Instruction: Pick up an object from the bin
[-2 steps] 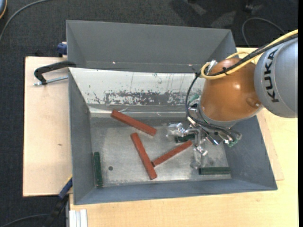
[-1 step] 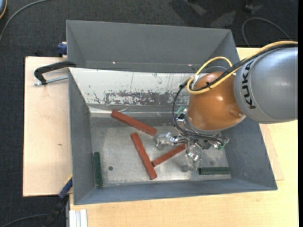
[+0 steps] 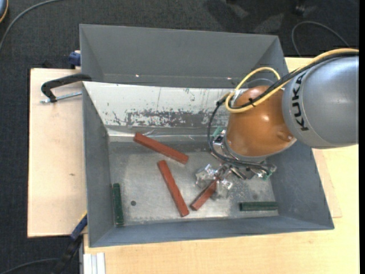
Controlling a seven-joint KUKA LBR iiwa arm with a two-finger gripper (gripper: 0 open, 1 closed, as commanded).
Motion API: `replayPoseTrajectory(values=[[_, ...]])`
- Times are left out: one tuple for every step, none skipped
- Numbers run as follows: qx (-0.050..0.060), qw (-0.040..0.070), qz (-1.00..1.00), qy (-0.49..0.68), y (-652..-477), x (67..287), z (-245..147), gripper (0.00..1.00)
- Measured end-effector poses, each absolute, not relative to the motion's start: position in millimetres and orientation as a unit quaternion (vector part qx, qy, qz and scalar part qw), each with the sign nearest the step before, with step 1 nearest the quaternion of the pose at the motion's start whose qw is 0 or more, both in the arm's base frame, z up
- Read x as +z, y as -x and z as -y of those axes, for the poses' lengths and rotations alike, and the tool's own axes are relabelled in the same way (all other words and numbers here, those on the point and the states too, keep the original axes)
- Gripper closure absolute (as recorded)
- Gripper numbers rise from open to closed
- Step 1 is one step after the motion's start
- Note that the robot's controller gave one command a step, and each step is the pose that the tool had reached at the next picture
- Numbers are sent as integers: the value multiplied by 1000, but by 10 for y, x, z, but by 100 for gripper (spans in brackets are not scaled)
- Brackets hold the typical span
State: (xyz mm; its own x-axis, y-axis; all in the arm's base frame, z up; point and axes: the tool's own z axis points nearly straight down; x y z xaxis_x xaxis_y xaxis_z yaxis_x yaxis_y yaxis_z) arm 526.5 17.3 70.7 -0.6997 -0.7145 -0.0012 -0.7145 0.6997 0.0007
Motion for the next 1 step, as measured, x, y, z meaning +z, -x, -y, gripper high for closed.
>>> replayPoseTrajectory(values=[[-2,6,-919,393,-4976,2412,-285,100]])
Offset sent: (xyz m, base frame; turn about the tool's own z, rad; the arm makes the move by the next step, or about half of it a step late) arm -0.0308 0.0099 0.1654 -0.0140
